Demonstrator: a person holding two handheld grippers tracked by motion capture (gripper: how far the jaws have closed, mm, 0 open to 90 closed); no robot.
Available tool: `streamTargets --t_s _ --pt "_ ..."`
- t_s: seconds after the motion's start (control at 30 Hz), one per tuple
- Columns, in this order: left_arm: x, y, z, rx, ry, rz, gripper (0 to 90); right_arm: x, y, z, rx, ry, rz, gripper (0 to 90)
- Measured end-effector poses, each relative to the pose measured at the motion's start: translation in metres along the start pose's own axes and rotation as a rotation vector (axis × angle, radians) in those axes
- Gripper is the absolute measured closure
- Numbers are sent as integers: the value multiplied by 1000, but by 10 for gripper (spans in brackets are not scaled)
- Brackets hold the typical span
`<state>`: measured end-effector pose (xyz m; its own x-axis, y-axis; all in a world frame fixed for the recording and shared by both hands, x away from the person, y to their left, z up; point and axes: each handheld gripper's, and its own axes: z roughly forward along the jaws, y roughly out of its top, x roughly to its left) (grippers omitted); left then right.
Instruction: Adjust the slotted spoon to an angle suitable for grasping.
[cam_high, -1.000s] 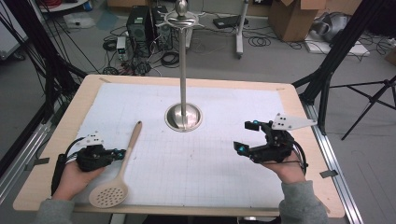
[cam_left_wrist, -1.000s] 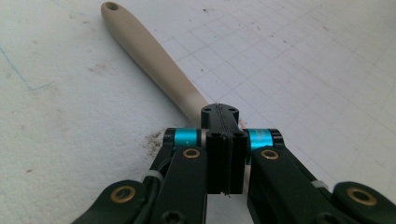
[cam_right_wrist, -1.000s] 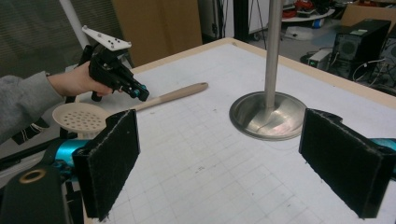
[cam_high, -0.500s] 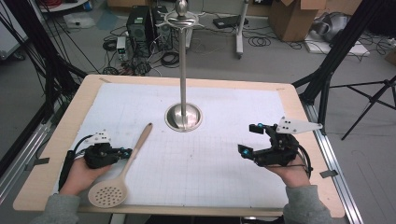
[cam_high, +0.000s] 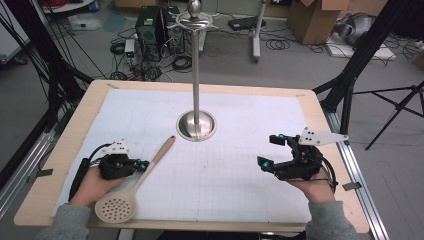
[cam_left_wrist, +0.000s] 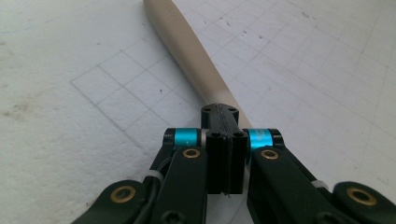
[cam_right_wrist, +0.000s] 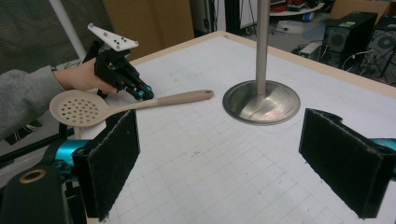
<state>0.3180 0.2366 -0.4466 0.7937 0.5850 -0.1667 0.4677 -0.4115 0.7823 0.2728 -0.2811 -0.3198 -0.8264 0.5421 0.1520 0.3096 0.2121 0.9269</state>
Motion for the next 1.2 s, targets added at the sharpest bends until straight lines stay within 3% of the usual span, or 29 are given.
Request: streamTargets --t_s 0.13,0.27,0.43,0.57,0.7,0.9,1.07,1.2 --pt "-1 2 2 11 -20 10 893 0 -1 -1 2 -4 1 112" --pt "-3 5 3 17 -7 22 887 0 -1 -2 1 -3 0 112" --pt "-6 12 -7 -41 30 29 888 -1 -1 -2 -3 -3 3 112" --pt "-12 23 -15 -85 26 43 888 -1 0 -1 -2 -3 1 112" --pt "-21 29 -12 -47 18 48 888 -1 0 -1 -1 -4 1 112" --pt "-30 36 -2 1 58 39 888 -2 0 0 0 0 2 112" --pt "-33 42 1 -12 90 23 890 -1 0 1 6 1 1 112" --pt "-30 41 5 -14 91 24 891 -1 0 1 2 4 -1 112"
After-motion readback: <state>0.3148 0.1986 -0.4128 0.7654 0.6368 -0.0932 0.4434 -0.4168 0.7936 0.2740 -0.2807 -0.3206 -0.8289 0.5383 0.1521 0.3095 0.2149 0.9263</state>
